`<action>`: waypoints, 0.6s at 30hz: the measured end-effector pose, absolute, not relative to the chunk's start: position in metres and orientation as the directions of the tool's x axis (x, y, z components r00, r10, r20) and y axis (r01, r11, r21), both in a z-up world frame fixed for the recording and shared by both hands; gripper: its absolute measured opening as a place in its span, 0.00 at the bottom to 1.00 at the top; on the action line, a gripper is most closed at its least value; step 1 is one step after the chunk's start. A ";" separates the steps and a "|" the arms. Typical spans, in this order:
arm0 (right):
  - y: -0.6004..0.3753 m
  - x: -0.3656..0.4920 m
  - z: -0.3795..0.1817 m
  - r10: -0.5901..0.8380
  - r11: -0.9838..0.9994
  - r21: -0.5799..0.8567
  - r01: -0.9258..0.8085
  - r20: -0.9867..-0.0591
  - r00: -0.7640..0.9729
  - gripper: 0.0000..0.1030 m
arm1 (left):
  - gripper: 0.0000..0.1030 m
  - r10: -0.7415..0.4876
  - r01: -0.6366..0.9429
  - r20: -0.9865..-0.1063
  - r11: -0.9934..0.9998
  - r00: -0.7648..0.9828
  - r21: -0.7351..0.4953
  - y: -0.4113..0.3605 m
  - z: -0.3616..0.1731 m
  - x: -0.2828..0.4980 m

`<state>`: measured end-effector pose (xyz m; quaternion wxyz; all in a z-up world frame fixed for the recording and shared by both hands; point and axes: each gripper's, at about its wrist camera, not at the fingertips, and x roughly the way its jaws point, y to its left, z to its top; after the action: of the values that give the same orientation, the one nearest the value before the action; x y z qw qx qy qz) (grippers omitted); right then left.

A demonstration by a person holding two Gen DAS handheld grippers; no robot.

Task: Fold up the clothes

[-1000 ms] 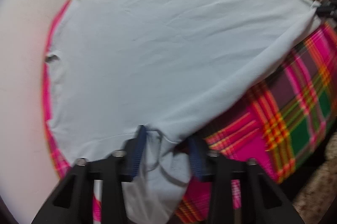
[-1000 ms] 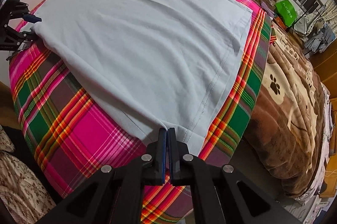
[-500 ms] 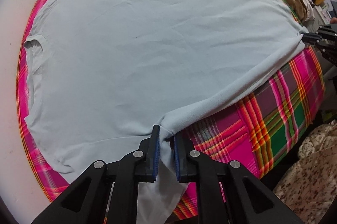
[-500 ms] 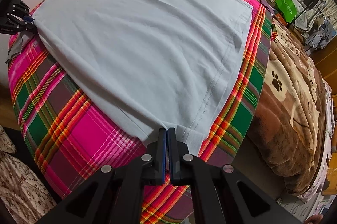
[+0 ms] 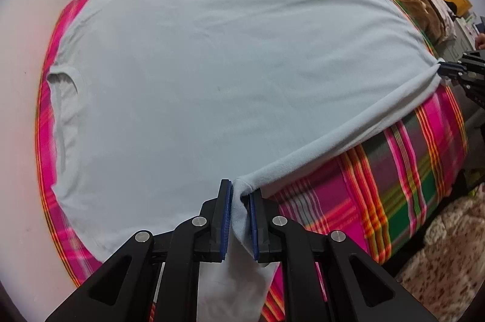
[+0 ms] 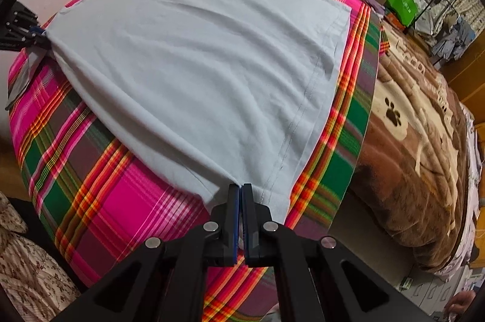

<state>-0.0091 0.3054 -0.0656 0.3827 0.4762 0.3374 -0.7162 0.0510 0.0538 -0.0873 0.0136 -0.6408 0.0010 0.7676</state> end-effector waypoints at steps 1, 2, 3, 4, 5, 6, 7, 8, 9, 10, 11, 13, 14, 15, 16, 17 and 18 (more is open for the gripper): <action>0.304 -0.012 -0.064 -0.230 -0.478 -0.122 0.870 -0.938 -0.258 0.02 | 0.11 0.013 -0.020 -0.983 -1.000 -0.185 -0.010 0.053 -0.086 0.048; 0.303 -0.015 -0.062 -0.233 -0.478 -0.125 0.870 -0.936 -0.263 0.02 | 0.11 0.007 -0.016 -0.981 -1.000 -0.193 -0.004 0.052 -0.084 0.045; 0.302 -0.019 -0.060 -0.239 -0.483 -0.125 0.867 -0.933 -0.268 0.02 | 0.11 0.004 -0.014 -0.980 -1.000 -0.200 -0.002 0.052 -0.083 0.043; 0.300 -0.023 -0.057 -0.245 -0.495 -0.120 0.860 -0.931 -0.271 0.02 | 0.11 0.002 -0.012 -0.979 -1.000 -0.206 0.001 0.051 -0.081 0.040; 0.299 -0.027 -0.055 -0.251 -0.507 -0.115 0.854 -0.928 -0.274 0.02 | 0.11 -0.001 -0.005 -0.978 -1.000 -0.210 0.002 0.049 -0.080 0.037; 0.298 -0.032 -0.052 -0.259 -0.516 -0.110 0.849 -0.925 -0.278 0.02 | 0.11 -0.004 0.003 -0.977 -1.000 -0.214 0.004 0.047 -0.079 0.035; 0.296 -0.035 -0.051 -0.262 -0.519 -0.112 0.848 -0.923 -0.282 0.02 | 0.11 0.000 0.008 -0.977 -1.000 -0.215 -0.002 0.045 -0.079 0.032; 0.293 -0.038 -0.050 -0.265 -0.521 -0.113 0.846 -0.921 -0.287 0.02 | 0.11 -0.007 0.012 -0.976 -1.000 -0.217 0.005 0.043 -0.079 0.030; 0.290 -0.043 -0.050 -0.267 -0.520 -0.117 0.846 -0.919 -0.291 0.02 | 0.11 -0.009 0.015 -0.976 -1.000 -0.216 0.006 0.041 -0.080 0.026; 0.287 -0.048 -0.050 -0.269 -0.519 -0.121 0.846 -0.917 -0.296 0.02 | 0.11 -0.011 0.017 -0.977 -1.000 -0.214 0.008 0.039 -0.080 0.023; 0.283 -0.053 -0.050 -0.271 -0.518 -0.124 0.846 -0.915 -0.300 0.02 | 0.11 -0.013 0.020 -0.977 -1.000 -0.213 0.009 0.037 -0.081 0.019; 0.278 -0.063 -0.051 -0.271 -0.523 -0.123 0.843 -0.914 -0.301 0.02 | 0.11 -0.018 0.020 -0.979 -1.000 -0.202 0.014 0.034 -0.085 0.011; 0.276 -0.068 -0.052 -0.272 -0.526 -0.120 0.842 -0.914 -0.301 0.02 | 0.11 -0.019 0.019 -0.979 -1.000 -0.203 0.016 0.034 -0.085 0.007; 0.273 -0.073 -0.052 -0.272 -0.529 -0.118 0.840 -0.914 -0.300 0.02 | 0.11 -0.015 0.023 -0.979 -1.000 -0.202 0.011 0.032 -0.086 0.002; 0.271 -0.078 -0.054 -0.265 -0.534 -0.119 0.837 -0.916 -0.300 0.02 | 0.11 -0.017 0.025 -0.979 -1.000 -0.202 0.012 0.031 -0.087 -0.002; 0.269 -0.081 -0.056 -0.262 -0.536 -0.119 0.836 -0.918 -0.299 0.02 | 0.11 -0.018 0.027 -0.979 -1.000 -0.202 0.013 0.029 -0.088 -0.006; 0.267 -0.086 -0.059 -0.256 -0.538 -0.118 0.835 -0.920 -0.296 0.02 | 0.11 -0.018 0.029 -0.980 -0.999 -0.196 0.013 0.027 -0.090 -0.010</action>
<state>-0.0863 0.2668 -0.0589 0.3671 0.4663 0.3102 -0.7427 -0.0103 0.0273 -0.0904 -0.0153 -0.6337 -0.0044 0.7734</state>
